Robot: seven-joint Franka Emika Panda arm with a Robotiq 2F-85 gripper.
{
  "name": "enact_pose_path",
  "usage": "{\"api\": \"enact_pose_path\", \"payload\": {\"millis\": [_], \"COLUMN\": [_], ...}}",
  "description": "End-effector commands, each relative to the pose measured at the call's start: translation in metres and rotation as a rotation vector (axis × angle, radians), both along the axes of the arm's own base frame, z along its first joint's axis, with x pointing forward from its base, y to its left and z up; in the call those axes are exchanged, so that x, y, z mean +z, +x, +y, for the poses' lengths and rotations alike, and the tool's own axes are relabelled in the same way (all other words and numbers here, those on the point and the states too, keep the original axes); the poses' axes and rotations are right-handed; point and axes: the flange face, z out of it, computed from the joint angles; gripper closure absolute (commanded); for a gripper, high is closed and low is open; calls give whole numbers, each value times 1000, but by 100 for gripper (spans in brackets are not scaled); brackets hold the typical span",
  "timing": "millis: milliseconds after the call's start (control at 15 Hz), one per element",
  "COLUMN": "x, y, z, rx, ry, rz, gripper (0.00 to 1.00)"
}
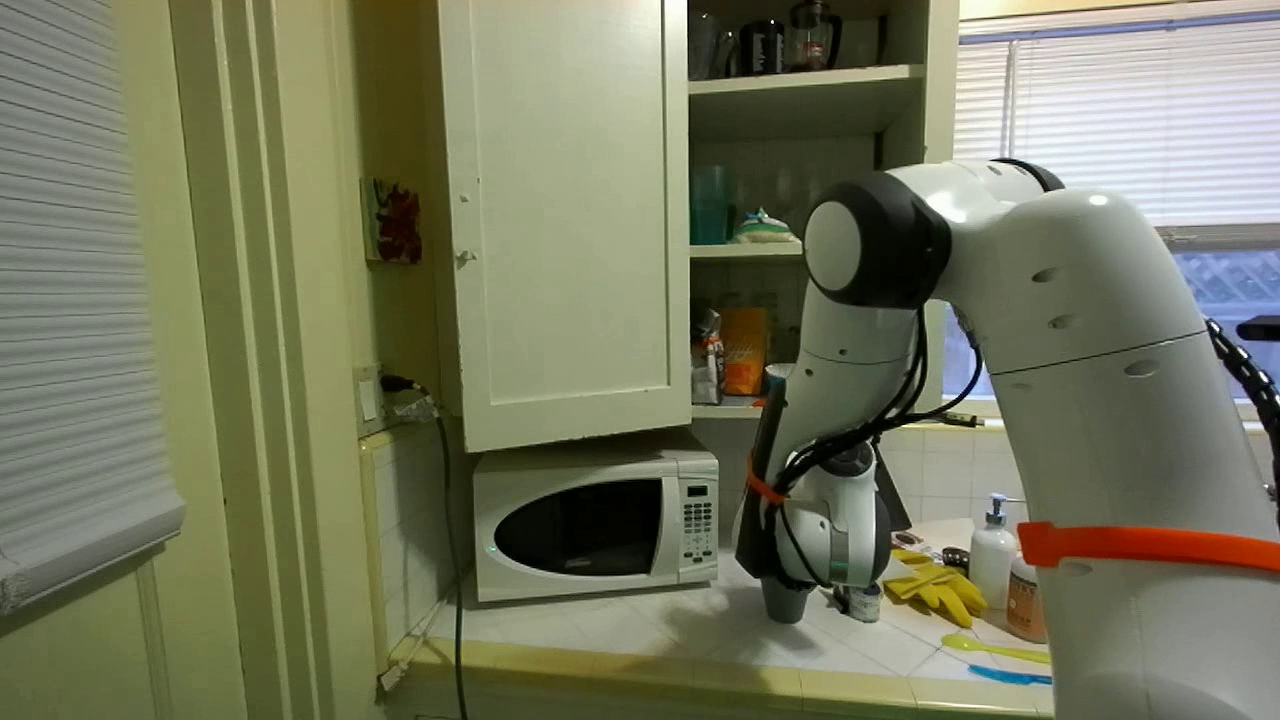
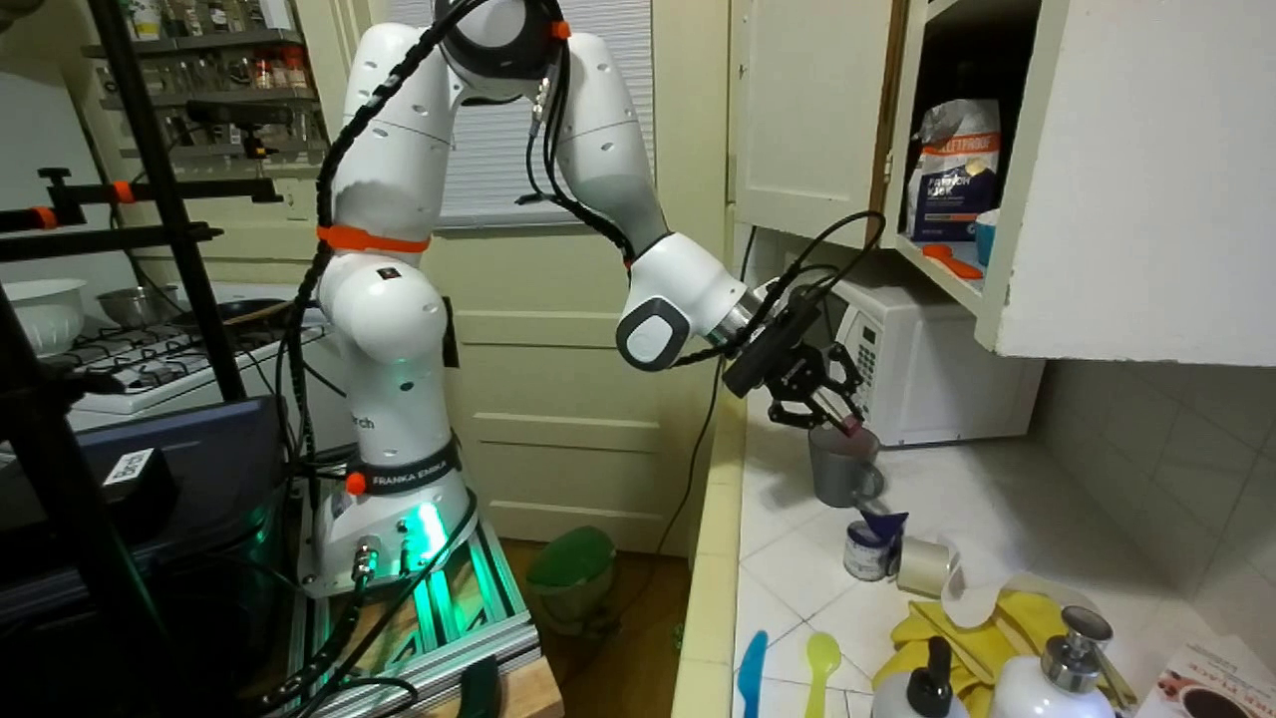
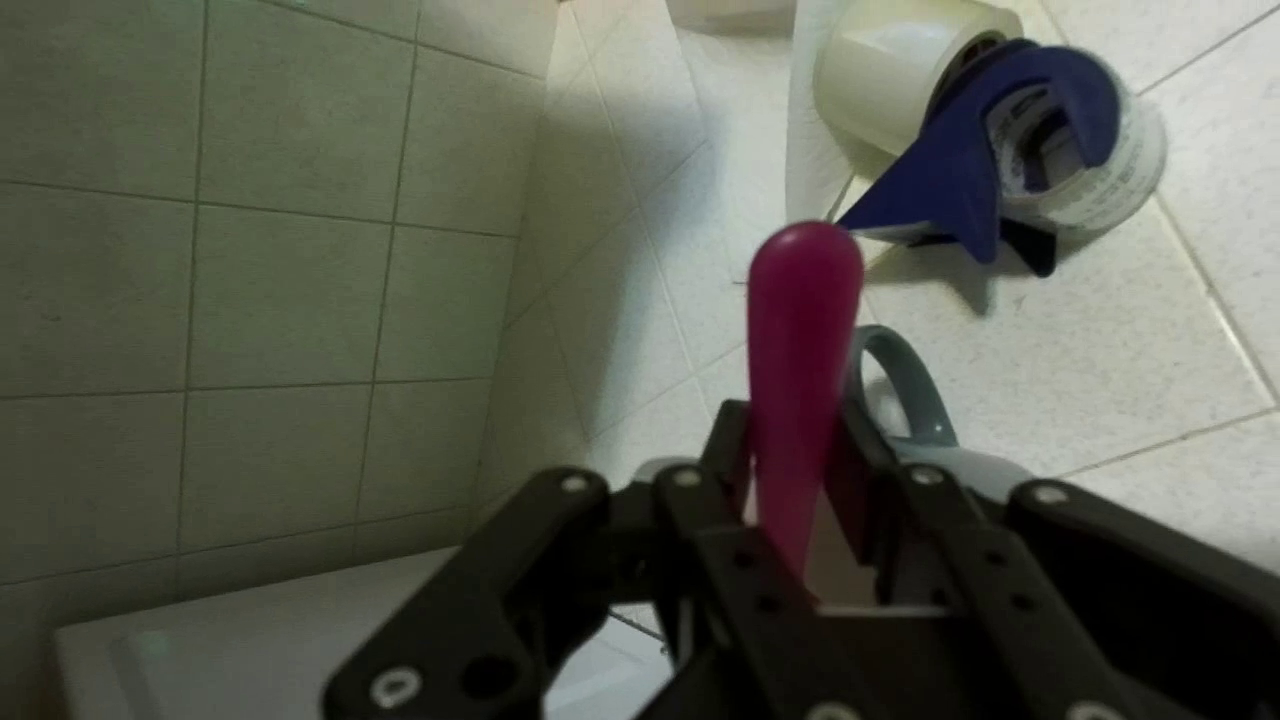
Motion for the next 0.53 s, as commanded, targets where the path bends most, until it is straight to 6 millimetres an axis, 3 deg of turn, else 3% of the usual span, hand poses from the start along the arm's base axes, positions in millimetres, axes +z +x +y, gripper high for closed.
{"api": "enact_pose_path", "payload": {"millis": [0, 467], "x": [1, -9], "y": [-12, -2], "z": [-1, 9], "rx": [60, 151], "ry": [-120, -196], "rz": [93, 174], "gripper": [94, 94]}}
